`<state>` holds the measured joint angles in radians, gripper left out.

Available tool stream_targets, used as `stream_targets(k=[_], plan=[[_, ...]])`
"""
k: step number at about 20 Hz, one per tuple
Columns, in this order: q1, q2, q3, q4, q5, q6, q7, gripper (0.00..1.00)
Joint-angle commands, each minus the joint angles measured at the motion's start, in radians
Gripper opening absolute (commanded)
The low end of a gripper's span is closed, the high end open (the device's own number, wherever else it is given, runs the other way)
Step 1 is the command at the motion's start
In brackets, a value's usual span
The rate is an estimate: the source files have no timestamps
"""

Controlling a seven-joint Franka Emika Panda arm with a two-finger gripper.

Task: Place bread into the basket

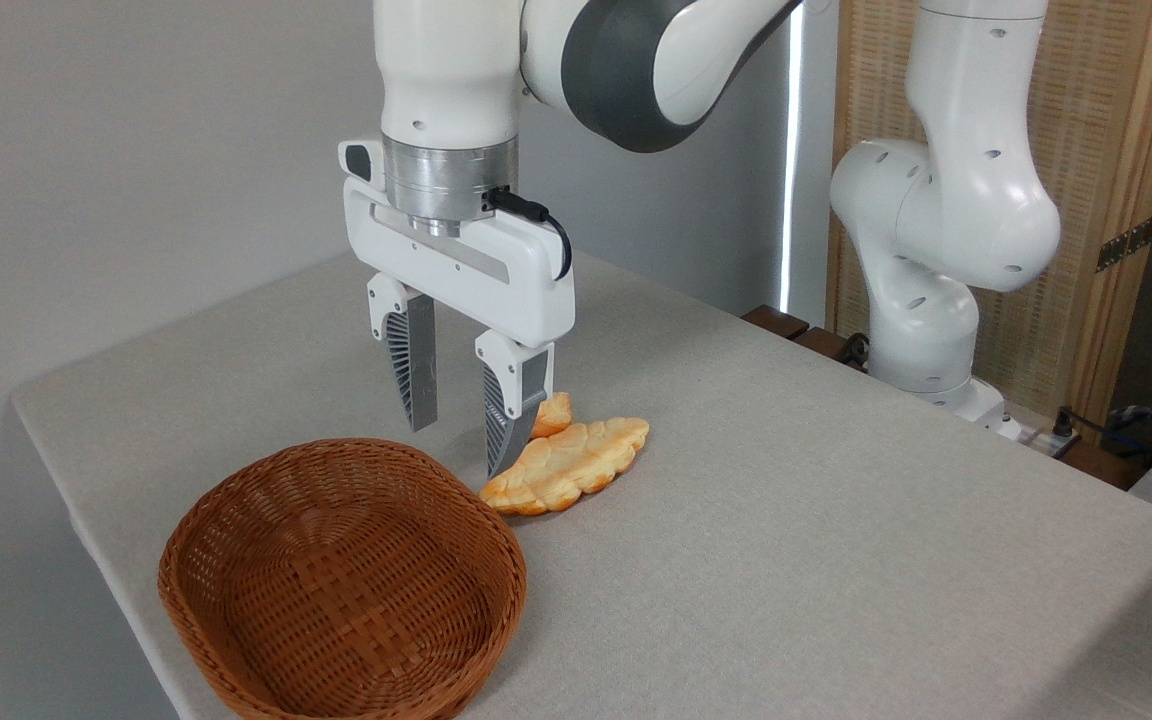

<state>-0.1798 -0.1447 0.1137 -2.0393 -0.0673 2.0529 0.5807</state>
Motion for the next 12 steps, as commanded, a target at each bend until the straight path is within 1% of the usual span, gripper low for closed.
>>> stream_targets(k=[1, 12], plan=[[-0.004, -0.004, 0.006, 0.002, 0.012, -0.010, -0.002, 1.00], [-0.009, -0.010, 0.004, -0.015, 0.012, -0.011, 0.001, 1.00]])
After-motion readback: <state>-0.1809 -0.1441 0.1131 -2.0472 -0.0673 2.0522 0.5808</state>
